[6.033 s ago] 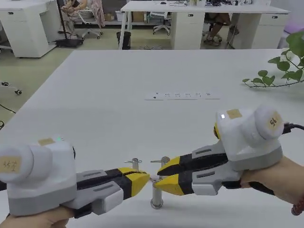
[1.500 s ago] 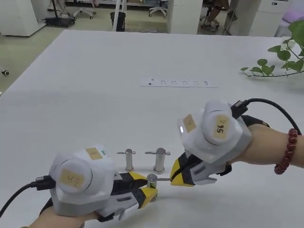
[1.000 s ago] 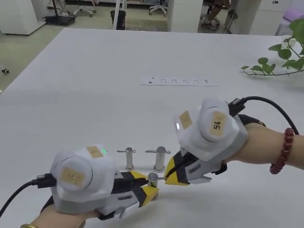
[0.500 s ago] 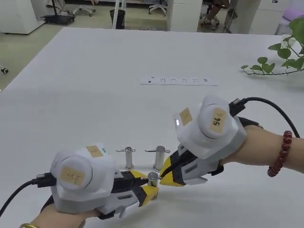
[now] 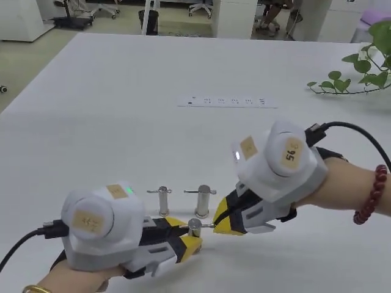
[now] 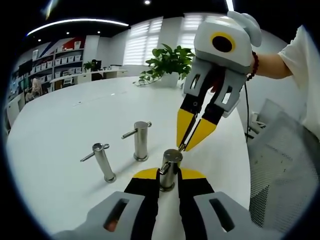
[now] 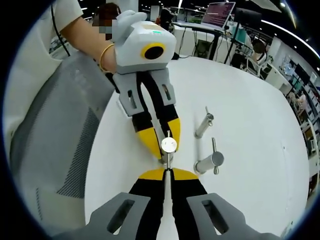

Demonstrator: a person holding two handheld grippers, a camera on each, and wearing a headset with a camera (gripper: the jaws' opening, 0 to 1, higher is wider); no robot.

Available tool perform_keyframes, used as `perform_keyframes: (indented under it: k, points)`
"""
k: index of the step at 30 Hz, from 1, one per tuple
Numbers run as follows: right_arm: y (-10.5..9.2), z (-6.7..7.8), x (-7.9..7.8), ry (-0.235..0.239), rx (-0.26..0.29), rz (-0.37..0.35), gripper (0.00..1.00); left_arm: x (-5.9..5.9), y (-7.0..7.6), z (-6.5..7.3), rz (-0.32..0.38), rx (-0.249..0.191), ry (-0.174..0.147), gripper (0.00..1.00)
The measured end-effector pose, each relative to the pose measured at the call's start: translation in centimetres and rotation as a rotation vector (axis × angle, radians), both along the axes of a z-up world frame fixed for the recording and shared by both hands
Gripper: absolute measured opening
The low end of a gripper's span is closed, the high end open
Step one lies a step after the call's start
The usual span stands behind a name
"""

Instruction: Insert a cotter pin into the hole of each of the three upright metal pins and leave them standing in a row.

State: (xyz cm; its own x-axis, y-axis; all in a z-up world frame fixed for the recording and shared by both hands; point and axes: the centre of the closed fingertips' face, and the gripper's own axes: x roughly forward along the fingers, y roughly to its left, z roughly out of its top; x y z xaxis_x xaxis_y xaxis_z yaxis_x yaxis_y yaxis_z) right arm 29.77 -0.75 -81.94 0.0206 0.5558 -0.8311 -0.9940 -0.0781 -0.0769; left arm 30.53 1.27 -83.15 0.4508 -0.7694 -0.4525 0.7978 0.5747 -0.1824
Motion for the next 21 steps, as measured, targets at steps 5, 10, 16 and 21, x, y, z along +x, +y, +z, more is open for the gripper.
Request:
perform_keyframes:
  k: [5,10,16,21]
  points:
    - [0.4,0.0,0.0,0.001,0.012,-0.004,0.05,0.0,0.0,-0.1,0.007,-0.017,0.016,0.12]
    - [0.9,0.0,0.1,0.002,0.022,-0.008,0.05,0.1,0.0,-0.2,0.01,-0.028,0.025,0.12]
    - [1.1,0.0,0.1,0.005,0.029,-0.016,0.05,0.1,0.0,-0.2,0.009,-0.03,0.031,0.13]
    - [1.2,0.0,0.1,0.008,0.039,-0.026,0.05,0.1,0.0,-0.2,0.01,-0.033,0.039,0.13]
